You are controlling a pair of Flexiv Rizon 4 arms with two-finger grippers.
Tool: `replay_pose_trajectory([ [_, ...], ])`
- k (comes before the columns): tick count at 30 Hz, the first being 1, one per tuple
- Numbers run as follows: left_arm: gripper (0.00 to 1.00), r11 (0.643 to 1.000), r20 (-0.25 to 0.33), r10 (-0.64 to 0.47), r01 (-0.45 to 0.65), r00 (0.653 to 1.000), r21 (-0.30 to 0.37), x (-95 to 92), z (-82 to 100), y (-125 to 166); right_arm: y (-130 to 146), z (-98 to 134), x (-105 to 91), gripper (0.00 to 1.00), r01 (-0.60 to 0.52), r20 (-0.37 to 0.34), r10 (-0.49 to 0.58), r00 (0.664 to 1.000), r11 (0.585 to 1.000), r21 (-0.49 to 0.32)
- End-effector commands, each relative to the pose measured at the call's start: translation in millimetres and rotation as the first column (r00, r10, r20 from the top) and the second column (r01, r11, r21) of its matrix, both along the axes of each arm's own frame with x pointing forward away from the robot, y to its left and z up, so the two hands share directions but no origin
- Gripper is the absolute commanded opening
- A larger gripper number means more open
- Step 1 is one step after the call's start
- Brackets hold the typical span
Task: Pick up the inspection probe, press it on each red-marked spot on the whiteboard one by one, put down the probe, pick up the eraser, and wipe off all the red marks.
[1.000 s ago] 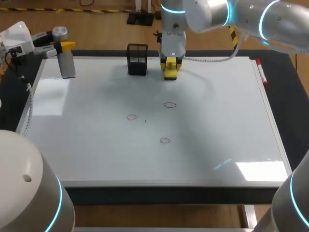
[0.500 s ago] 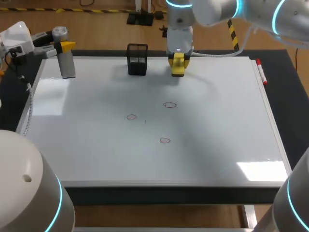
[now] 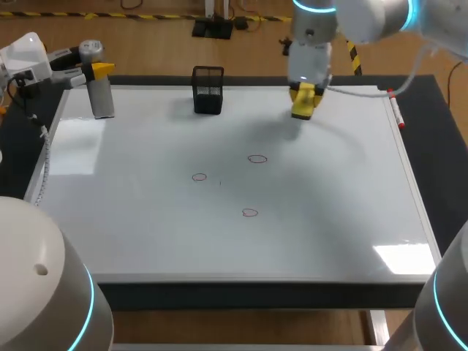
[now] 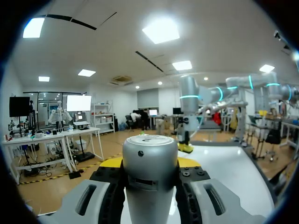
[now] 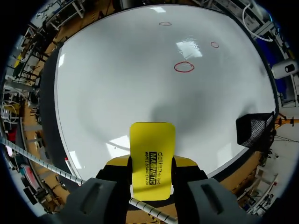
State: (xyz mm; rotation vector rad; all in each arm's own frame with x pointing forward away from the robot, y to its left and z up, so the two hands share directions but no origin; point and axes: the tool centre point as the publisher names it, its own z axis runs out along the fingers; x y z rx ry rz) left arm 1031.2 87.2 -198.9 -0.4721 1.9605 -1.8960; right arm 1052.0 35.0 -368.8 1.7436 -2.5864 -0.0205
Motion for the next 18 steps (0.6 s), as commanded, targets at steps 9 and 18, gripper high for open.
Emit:
replay_pose_trajectory([
  [9,0.0,1.0,0.001,0.001,-0.001,1.0,0.001,-0.5,0.8,-0.2,-70.6,0.6,-51.0,0.0,0.089,0.063,-0.09,0.994,0.996,0.007],
  [18,0.0,1.0,0.001,0.001,-0.001,1.0,0.001,-0.5,0.8,-0.2,-86.9,-5.4,-59.1,0.0,0.123,0.045,-0.124,0.991,0.992,0.023],
])
